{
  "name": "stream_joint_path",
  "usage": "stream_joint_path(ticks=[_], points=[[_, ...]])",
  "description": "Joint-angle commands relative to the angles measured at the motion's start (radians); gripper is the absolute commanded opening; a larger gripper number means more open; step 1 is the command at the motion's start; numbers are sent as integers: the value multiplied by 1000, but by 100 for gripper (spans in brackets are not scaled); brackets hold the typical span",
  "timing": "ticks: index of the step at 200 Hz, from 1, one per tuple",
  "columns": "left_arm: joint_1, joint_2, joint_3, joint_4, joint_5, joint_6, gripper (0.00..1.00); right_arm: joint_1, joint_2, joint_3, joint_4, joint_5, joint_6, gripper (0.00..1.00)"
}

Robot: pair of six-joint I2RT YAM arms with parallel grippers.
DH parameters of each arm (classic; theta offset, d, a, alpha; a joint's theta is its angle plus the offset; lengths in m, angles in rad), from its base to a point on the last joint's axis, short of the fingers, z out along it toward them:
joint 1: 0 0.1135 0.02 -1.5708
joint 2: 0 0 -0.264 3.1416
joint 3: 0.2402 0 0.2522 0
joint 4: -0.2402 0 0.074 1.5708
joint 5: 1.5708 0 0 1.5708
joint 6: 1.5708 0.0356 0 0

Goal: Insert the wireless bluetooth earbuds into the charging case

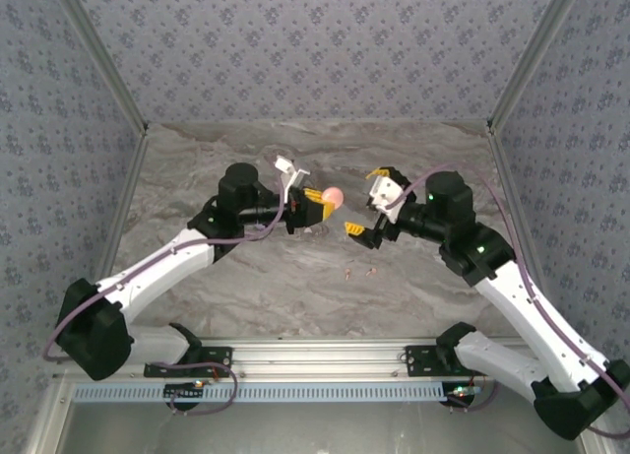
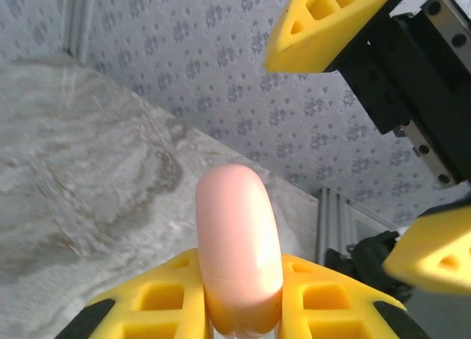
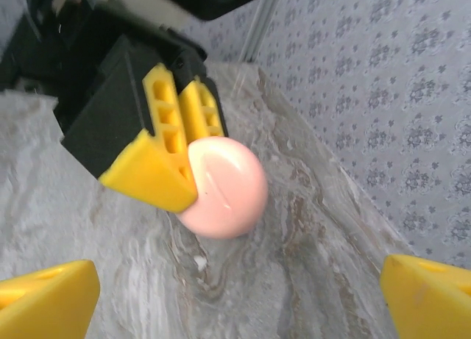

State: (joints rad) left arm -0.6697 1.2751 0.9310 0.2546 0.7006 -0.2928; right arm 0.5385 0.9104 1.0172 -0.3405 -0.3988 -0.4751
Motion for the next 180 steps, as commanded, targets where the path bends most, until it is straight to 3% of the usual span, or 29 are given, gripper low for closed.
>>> stream_joint_path(ticks=[1,20,51,180], points=[[-8,-52,-44,152,-41,158,5,-51,-19,-40,99,-149,159,100],[-10,-74,-69,201,-40,226,2,-64,-3,-25,124,-178,190,100],[-17,-94,-48,147,-31,291,0,-62,64,36,105,-164,162,100],[-26,-99,-29,74,-21,354,0,-46,219,167,76,-118,106,100]])
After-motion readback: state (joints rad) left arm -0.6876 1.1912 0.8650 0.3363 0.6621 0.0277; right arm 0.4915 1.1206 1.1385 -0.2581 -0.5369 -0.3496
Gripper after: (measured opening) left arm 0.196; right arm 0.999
